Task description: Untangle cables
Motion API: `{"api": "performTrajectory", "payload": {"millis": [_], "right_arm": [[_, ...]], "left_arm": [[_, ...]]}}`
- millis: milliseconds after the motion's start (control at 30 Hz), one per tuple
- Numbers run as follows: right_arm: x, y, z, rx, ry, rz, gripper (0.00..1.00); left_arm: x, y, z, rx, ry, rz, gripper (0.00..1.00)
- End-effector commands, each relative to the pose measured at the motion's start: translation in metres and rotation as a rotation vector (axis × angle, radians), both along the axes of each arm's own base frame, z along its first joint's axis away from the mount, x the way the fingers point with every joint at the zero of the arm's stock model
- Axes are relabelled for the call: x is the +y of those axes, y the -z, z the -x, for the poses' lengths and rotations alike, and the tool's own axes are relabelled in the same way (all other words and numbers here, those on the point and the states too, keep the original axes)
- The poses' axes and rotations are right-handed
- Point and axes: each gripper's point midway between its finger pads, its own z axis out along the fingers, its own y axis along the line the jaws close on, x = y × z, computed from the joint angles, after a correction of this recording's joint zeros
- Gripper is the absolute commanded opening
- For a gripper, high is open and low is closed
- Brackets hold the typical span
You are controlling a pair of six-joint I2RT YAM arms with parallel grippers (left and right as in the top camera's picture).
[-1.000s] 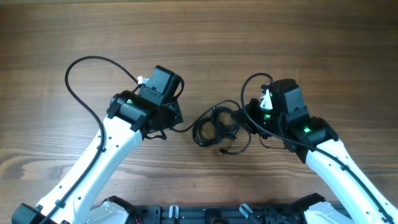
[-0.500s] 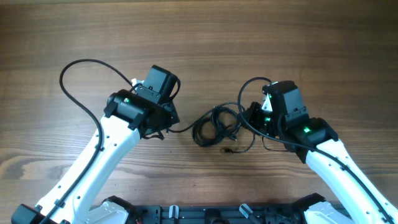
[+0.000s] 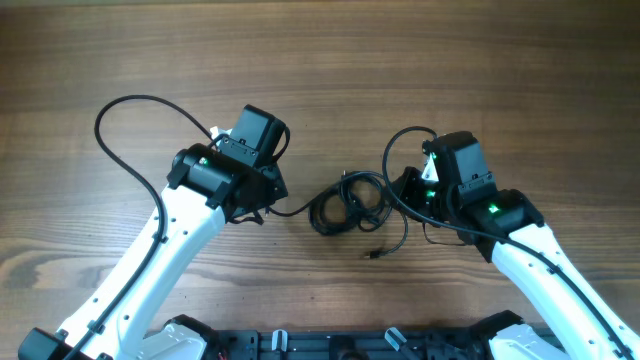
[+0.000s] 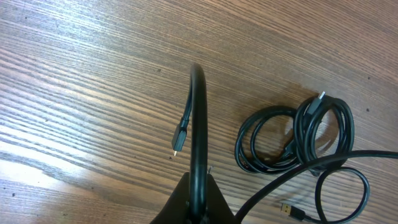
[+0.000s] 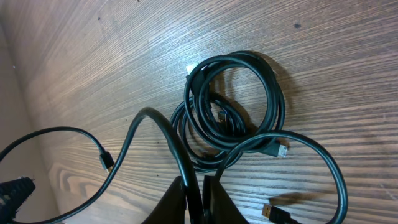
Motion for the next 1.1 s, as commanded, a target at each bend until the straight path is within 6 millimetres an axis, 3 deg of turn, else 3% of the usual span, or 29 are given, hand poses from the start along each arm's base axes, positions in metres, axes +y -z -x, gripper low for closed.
{"api": "performTrajectory", "payload": {"millis": [0, 100, 333, 500, 733, 867, 967, 1067], "right_arm": [[0.001, -0.002, -0.001, -0.008, -0.017, 0.002, 0.23], [0.006, -0.004, 0.003, -0.061, -0.135, 0.017, 0.33], [0.005, 0.0, 0.006, -0.092, -0.213, 0.058, 0.58], [0.004, 0.014, 0.016, -0.068, -0.315, 0.098, 0.75], [0.04, 0.006, 0.043, -0.126, -0.637, -0.093, 0.78], [0.053, 0.006, 0.055, -0.143, -0.714, -0.091, 0.78], [0.051, 0.016, 0.053, -0.134, -0.691, 0.009, 0.76], [0.053, 0.022, 0.057, -0.126, -0.692, 0.058, 0.68]], "left_arm": [[0.005, -0.002, -0.004, -0.012, -0.027, -0.02, 0.04], [0.005, -0.002, -0.005, -0.015, -0.027, -0.018, 0.04], [0.005, -0.002, -0.005, -0.015, -0.027, -0.018, 0.04], [0.005, -0.002, -0.005, -0.015, -0.027, -0.018, 0.04], [0.005, -0.002, -0.005, -0.014, -0.058, -0.01, 0.04], [0.004, -0.003, -0.007, -0.023, -0.077, 0.002, 0.04], [0.003, -0.003, -0.008, -0.025, -0.077, 0.004, 0.04], [0.003, -0.003, -0.008, -0.026, -0.077, 0.004, 0.04]]}}
